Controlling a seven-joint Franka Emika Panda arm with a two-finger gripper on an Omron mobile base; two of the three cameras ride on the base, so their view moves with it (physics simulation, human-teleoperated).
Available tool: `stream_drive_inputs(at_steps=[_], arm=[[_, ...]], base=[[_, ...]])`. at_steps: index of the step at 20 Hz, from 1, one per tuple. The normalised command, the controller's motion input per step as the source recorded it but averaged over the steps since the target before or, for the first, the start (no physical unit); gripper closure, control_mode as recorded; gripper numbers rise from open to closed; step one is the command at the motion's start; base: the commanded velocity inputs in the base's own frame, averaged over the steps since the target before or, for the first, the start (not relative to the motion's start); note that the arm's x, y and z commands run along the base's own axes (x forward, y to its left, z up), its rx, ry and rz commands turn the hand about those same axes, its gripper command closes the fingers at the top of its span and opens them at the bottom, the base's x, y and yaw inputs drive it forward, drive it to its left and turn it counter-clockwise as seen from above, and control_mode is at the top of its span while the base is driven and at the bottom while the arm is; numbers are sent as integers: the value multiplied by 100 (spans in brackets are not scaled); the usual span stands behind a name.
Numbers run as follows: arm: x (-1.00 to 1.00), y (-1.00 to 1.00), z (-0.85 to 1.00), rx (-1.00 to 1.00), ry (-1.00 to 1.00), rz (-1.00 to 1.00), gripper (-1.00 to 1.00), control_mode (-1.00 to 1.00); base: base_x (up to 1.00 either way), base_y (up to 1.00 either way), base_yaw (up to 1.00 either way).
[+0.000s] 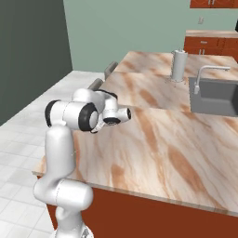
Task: Retrieve the shaker from the cabinet and place it next the steak on a plate on the dining table.
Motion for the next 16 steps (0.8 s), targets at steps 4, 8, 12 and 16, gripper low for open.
stream_drive_inputs(at_steps=[4, 8, 12, 16], arm=[[42, 0, -36, 0, 0, 0, 100, -100], [41, 0, -47, 0, 0, 0, 100, -100], [35, 0, -32, 0, 0, 0, 100, -100], [4, 1, -11, 0, 0, 0, -100, -100]], base=[[0, 0, 0], [0, 0, 0], [0, 0, 0], [0, 0, 0]])
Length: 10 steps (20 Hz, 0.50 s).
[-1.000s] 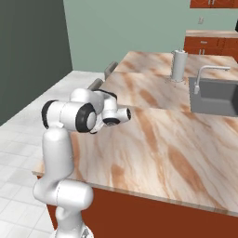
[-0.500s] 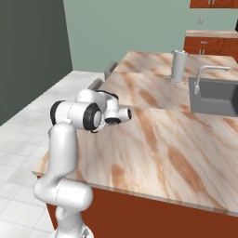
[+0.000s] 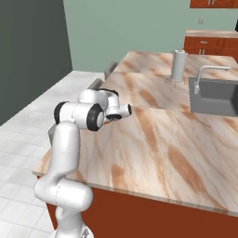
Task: Retrieve the shaker from the cabinet and place it next the steak on a plate on the dining table.
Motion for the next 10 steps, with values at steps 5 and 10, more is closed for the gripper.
stream_drive_inputs(at_steps=[5, 10], arm=[[-10, 0, -3, 2, 0, 0, -100, -100], [-26, 0, -5, 4, 0, 0, -100, -100]], base=[[0, 0, 0], [0, 0, 0]])
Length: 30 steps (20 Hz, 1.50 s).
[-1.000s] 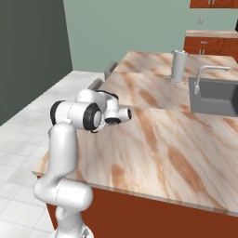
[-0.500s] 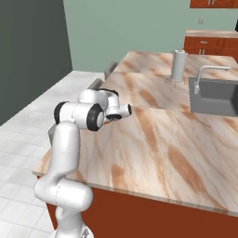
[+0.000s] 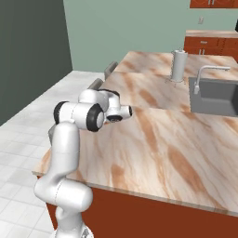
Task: Retrieve the shaker from the cabinet and place it next the steak on a plate on the dining table.
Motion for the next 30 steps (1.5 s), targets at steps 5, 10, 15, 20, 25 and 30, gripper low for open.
stream_drive_inputs(at_steps=[5, 10, 15, 20, 25, 30], arm=[[-31, -4, -1, 4, 0, 0, -100, -100], [-45, -9, 3, 6, -4, 0, -100, -100], [-49, -30, 23, 12, -15, 0, -100, -100], [-22, -23, 29, 11, -14, 0, -100, -100], [-4, -12, 17, 5, -7, -3, -100, -100], [-55, -7, 51, 10, -21, -1, -100, -100]], base=[[0, 0, 0], [0, 0, 0], [0, 0, 0], [0, 0, 0], [0, 0, 0], [0, 0, 0]])
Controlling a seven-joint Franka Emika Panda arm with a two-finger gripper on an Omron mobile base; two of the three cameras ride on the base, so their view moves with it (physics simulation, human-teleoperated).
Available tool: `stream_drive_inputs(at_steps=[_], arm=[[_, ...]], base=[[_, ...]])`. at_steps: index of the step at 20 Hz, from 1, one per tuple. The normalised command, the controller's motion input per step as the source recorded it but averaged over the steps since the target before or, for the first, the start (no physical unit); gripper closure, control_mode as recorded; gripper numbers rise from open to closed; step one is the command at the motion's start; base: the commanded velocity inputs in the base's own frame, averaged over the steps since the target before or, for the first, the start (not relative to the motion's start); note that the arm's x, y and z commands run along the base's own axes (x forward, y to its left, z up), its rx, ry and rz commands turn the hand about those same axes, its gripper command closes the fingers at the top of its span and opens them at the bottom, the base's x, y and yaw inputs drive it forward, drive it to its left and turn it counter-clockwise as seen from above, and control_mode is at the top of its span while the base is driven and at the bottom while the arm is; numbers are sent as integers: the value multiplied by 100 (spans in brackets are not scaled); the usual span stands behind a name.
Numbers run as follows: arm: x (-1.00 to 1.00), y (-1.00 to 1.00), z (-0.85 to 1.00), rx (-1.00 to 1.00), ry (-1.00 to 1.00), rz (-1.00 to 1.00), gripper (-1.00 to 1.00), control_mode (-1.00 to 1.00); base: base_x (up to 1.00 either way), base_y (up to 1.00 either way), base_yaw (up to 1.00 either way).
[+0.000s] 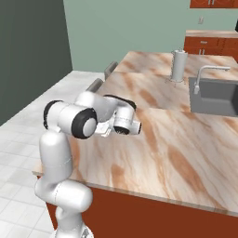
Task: Retrieve the shaker from the cabinet and place it next the steak on a plate on the dining table.
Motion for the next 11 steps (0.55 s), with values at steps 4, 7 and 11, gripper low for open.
stream_drive_inputs(at_steps=[4, 7, 11], arm=[[-92, 0, 66, 10, -18, 0, -100, -100], [-96, 0, 100, 2, 0, 0, -100, -100], [-97, 0, 100, 0, 17, 0, -100, -100]], base=[[0, 0, 0], [0, 0, 0], [0, 0, 0]])
